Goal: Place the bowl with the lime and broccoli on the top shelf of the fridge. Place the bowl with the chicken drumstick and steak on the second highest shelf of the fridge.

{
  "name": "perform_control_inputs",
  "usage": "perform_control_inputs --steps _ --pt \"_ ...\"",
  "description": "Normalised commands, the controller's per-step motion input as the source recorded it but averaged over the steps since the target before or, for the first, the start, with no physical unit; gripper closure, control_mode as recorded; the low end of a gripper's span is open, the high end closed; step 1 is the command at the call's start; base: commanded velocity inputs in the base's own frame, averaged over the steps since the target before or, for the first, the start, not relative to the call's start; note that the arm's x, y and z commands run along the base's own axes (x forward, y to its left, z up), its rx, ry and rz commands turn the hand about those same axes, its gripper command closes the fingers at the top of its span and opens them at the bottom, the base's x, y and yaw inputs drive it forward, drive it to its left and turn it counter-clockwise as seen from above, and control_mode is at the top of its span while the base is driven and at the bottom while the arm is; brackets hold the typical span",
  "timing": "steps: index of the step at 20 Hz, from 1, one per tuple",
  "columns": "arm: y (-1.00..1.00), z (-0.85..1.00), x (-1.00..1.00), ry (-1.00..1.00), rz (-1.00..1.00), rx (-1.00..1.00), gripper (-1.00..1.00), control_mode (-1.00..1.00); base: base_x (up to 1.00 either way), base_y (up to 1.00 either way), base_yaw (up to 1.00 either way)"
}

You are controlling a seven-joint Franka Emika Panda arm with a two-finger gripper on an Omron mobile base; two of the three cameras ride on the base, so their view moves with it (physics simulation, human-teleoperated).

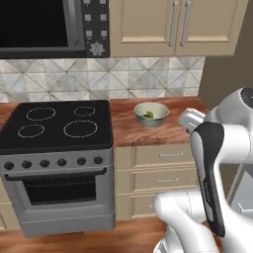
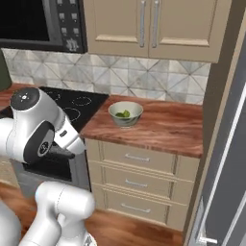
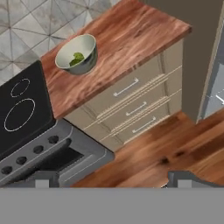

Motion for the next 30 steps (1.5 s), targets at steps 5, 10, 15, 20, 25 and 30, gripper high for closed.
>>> perform_control_inputs --steps 5,10,15,20,25,30 --pt "0.00 0.00 0.00 0.00 0.00 0.00 -1.00 1.00 1.00 0.00 -0.17" --pt "0.00 0.00 0.00 0.00 0.00 0.00 -1.00 1.00 1.00 0.00 -0.12" --pt "-0.12 -0.24 0.35 0.06 -0.03 0.00 -1.00 -1.00 0.53 0.00 -0.04" --pt "-0.48 -0.91 0.77 0.35 -0.04 0.02 -1.00 -1.00 0.00 0.00 0.00" --pt "-0.31 -0.91 0.59 0.18 0.00 0.12 -1.00 -1.00 0.00 0.00 0.00" --pt "-0.19 -0.69 0.60 0.02 0.00 0.14 -1.00 -1.00 0.00 0.00 0.00"
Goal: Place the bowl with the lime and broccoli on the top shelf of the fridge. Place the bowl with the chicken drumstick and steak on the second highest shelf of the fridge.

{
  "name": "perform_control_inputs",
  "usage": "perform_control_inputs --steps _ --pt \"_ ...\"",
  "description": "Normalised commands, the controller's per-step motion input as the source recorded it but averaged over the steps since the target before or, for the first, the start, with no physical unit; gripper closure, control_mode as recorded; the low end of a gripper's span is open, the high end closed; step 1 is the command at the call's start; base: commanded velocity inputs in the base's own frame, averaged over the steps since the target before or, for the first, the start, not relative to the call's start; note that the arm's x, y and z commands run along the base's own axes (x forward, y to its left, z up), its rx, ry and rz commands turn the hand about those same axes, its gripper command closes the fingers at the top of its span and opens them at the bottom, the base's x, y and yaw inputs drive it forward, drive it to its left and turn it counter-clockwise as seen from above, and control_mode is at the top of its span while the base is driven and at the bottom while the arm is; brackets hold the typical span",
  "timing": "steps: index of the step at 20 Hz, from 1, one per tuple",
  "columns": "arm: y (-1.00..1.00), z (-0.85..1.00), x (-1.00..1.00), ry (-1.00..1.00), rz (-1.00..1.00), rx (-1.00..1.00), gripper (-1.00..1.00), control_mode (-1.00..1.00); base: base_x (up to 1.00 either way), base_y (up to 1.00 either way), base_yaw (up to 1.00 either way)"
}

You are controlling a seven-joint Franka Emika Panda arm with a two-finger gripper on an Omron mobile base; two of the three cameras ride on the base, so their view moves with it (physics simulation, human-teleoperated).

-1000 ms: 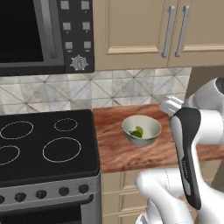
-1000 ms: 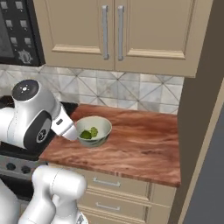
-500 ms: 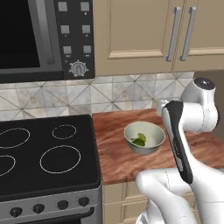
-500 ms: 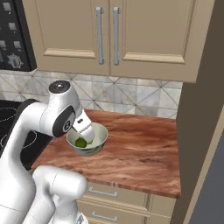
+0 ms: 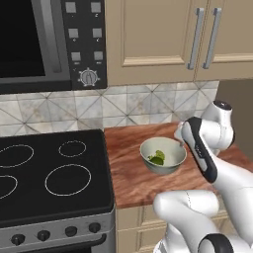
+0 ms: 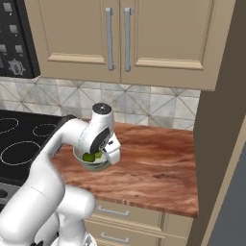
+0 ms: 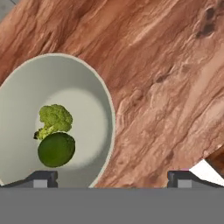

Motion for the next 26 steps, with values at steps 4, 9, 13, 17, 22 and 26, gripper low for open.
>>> perform_control_inputs --steps 4,9,13,17,22,26 --pt "-0.03 -0.62 0.55 0.00 0.00 0.04 -1.00 -1.00 0.00 0.00 0.00" --pt "0.00 -0.55 0.57 0.01 0.00 0.00 -1.00 -1.00 0.00 0.00 0.00" --pt "0.00 -0.50 0.34 0.05 0.00 -0.03 1.00 -1.00 0.00 0.00 0.00" --pt "0.00 -0.10 0.02 0.00 0.00 -0.03 1.00 -1.00 0.00 0.00 0.00" --pt "0.00 0.00 -0.08 0.00 0.01 0.00 1.00 -1.00 0.00 0.00 0.00" --pt "0.00 0.03 -0.64 0.00 0.00 0.00 1.00 -1.00 0.00 0.00 0.00"
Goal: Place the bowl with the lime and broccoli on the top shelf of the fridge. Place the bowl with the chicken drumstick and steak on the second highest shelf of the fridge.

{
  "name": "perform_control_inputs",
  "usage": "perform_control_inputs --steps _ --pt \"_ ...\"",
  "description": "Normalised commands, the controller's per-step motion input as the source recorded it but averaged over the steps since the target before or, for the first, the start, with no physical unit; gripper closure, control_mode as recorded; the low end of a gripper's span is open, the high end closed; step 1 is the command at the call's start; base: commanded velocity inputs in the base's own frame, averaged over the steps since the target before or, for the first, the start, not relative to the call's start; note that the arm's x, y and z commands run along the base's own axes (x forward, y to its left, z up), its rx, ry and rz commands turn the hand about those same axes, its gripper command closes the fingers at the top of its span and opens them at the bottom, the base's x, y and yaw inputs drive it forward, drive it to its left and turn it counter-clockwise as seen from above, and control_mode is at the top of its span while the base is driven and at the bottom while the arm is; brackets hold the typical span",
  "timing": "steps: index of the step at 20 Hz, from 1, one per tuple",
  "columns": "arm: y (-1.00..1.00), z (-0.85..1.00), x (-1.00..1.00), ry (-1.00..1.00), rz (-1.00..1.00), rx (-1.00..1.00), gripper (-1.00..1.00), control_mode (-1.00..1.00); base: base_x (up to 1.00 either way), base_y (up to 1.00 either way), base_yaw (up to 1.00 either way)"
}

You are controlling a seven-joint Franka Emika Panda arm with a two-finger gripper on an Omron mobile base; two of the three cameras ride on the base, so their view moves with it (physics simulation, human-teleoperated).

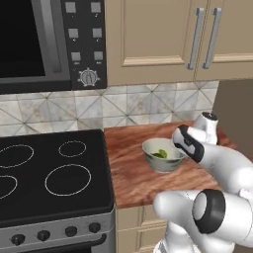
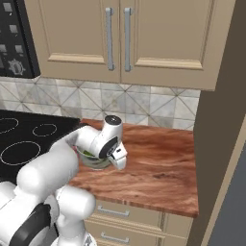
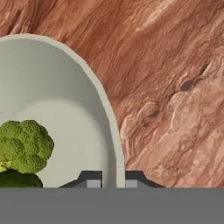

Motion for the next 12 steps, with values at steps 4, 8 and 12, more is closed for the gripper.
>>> perform_control_inputs --steps 4,8,12 --pt "0.13 0.61 -0.92 -0.12 0.00 0.01 1.00 -1.00 0.00 0.00 0.00" --pt "0.54 1.00 -0.92 -0.28 0.00 0.04 1.00 -1.00 0.00 0.00 0.00" --pt "0.83 1.00 -0.85 -0.35 -0.06 0.02 1.00 -1.00 0.00 0.00 0.00"
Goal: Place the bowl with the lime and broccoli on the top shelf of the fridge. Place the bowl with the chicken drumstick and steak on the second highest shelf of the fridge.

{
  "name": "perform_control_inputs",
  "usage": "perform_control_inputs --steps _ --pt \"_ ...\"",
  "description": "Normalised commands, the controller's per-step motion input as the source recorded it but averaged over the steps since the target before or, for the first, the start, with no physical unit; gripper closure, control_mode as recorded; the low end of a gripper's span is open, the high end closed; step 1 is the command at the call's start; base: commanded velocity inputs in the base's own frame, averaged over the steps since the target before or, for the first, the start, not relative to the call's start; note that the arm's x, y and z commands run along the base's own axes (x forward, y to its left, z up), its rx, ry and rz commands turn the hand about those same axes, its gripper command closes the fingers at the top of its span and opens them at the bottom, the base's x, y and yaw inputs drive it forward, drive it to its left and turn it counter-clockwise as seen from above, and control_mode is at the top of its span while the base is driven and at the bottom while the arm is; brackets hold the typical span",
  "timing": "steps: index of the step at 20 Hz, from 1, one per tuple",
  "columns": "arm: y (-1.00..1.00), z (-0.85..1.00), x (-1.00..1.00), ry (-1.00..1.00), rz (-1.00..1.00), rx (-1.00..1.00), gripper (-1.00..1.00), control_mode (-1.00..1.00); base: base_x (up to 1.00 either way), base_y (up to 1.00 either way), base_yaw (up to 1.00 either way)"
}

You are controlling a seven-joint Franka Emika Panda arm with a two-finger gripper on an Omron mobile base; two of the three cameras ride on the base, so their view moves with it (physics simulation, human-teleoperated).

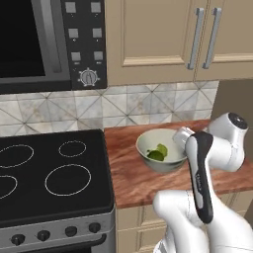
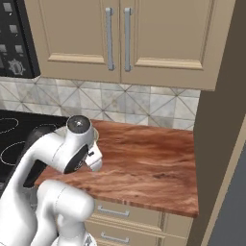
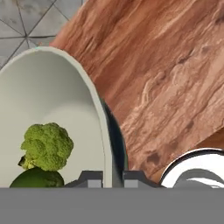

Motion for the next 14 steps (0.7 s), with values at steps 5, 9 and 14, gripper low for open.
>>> perform_control_inputs --steps 5,9,14 --pt "0.73 1.00 -0.57 -0.34 -0.11 0.00 1.00 -1.00 0.00 0.00 0.00" --pt "0.18 0.50 -0.21 -0.03 -0.18 0.00 1.00 -1.00 0.00 0.00 0.00" --pt "0.00 0.00 0.00 0.00 0.00 0.00 1.00 1.00 -0.41 -0.08 0.00"
